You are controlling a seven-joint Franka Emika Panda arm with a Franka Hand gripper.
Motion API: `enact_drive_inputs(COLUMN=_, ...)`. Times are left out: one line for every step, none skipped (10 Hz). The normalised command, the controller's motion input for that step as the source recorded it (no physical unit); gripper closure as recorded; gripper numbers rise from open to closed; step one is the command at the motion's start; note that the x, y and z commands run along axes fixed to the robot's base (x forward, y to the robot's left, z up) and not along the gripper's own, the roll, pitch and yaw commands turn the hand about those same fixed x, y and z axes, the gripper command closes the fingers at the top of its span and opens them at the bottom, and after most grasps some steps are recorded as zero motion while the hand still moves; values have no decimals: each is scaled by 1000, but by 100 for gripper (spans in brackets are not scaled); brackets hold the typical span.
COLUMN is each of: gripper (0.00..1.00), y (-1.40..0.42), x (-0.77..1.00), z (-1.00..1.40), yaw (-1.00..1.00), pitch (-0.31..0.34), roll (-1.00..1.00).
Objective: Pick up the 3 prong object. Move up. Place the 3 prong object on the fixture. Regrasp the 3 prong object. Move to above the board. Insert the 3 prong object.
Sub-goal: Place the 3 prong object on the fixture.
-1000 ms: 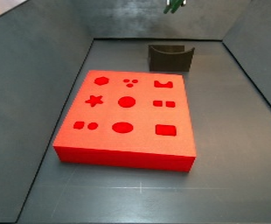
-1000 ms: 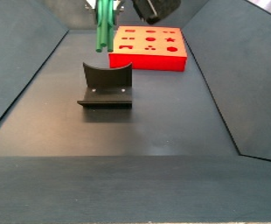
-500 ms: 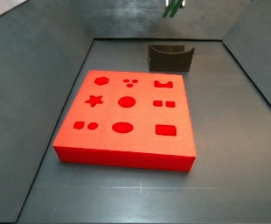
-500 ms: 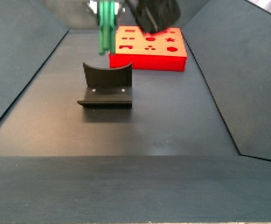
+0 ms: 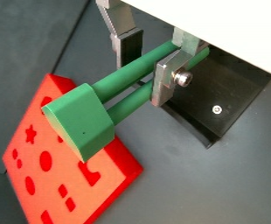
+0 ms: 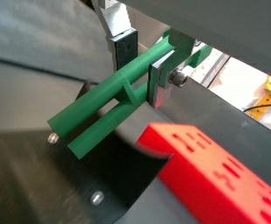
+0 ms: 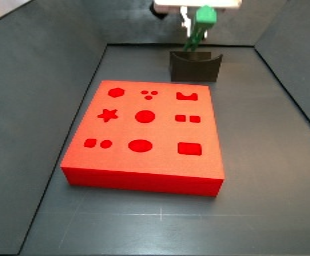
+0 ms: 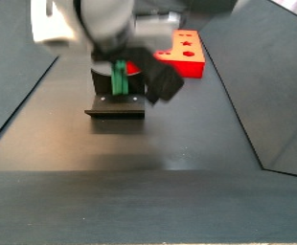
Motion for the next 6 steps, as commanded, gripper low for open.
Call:
enact_drive_inputs(gripper=100, y=137, x=192, z=-1000, yaw=-210, pitch=36, roll=-214)
enact_drive_inputs(gripper=100, y=114, x=157, z=-772, yaw=-184, pitch=-3, roll=-179)
enact_drive_inputs(gripper=100, y=98, x=139, z=-639, yaw=-170, pitch=-18, roll=-173)
enact_drive_inputs(gripper=100, y=73, x=103, z=-345, yaw=-124, pitch=-49, roll=-152)
enact_drive_inputs(gripper=100, y=93, x=83, z=-281, yaw=-106, pitch=-60, roll=-136)
enact_drive_inputs(gripper=100, y=116, x=64, z=-237, yaw=-77, pitch=-72, roll=-123)
